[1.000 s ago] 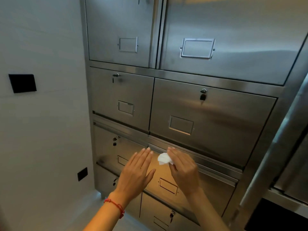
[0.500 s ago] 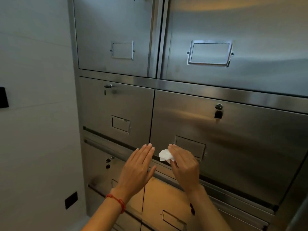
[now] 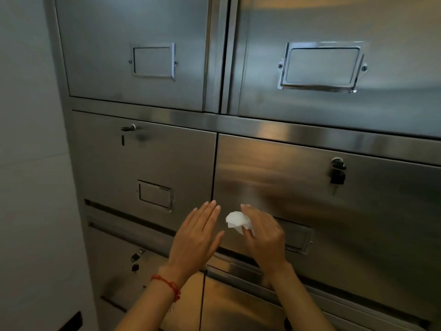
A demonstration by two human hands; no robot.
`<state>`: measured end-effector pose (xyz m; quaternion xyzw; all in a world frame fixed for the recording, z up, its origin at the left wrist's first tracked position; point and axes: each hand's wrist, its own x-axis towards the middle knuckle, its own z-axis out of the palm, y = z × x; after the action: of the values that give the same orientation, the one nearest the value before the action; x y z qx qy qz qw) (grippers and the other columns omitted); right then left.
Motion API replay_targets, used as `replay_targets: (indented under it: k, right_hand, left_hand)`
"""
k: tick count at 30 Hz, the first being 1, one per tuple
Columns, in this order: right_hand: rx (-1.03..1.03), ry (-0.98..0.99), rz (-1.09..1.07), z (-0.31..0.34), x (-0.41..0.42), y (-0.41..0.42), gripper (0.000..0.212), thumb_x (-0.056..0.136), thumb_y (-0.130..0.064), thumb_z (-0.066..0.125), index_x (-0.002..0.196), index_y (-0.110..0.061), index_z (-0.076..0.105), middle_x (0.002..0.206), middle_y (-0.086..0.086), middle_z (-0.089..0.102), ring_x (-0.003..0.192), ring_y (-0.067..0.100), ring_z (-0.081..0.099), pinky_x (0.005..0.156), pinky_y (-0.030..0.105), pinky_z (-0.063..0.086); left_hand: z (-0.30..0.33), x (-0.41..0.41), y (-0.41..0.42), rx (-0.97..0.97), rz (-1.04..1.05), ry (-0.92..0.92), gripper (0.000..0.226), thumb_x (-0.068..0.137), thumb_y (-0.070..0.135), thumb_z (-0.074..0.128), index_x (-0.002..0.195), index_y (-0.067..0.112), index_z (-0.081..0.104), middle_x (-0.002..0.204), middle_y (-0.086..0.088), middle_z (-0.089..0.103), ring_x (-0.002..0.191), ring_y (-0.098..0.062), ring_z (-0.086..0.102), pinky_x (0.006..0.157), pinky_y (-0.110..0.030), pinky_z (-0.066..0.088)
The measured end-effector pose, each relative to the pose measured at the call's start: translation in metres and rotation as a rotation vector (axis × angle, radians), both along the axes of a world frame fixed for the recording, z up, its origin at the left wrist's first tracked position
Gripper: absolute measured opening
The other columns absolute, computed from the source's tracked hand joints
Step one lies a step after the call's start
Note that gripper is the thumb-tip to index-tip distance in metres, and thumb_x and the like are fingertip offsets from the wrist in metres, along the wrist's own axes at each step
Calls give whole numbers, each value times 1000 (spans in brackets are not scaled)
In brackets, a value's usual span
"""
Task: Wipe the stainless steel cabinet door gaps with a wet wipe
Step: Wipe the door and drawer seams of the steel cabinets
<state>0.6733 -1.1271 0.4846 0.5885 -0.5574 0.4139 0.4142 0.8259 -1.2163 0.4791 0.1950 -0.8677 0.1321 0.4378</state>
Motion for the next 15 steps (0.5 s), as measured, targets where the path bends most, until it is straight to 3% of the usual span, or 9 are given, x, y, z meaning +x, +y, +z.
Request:
replay_targets:
  k: [3, 10, 15]
  right_hand:
    - [-30, 16, -70, 1, 0, -13, 31, 81, -19, 64, 97, 6, 70, 94, 16, 72, 88, 24, 71, 84, 29, 50]
    - [13, 19, -206, 10, 12, -37, 42, 58, -3, 87, 96, 6, 71, 98, 17, 71, 91, 26, 70, 79, 36, 57]
    - [-24, 37, -328, 22, 22, -47, 36, 61, -3, 83, 94, 5, 71, 99, 17, 71, 91, 27, 70, 79, 37, 57]
  left_hand:
    - [0, -7, -24, -26, -68, -1, 52, 87, 37, 42, 120, 1, 60, 123, -16, 61, 113, -26, 59, 91, -47, 49]
    - [11, -17, -72, -67, -235, 23, 52, 87, 37, 43, 122, 2, 57, 127, -16, 58, 117, -25, 56, 96, -47, 44]
    - [18, -18, -96, -98, -344, 67, 51, 88, 35, 43, 125, 1, 55, 130, -17, 55, 121, -27, 52, 98, -48, 41]
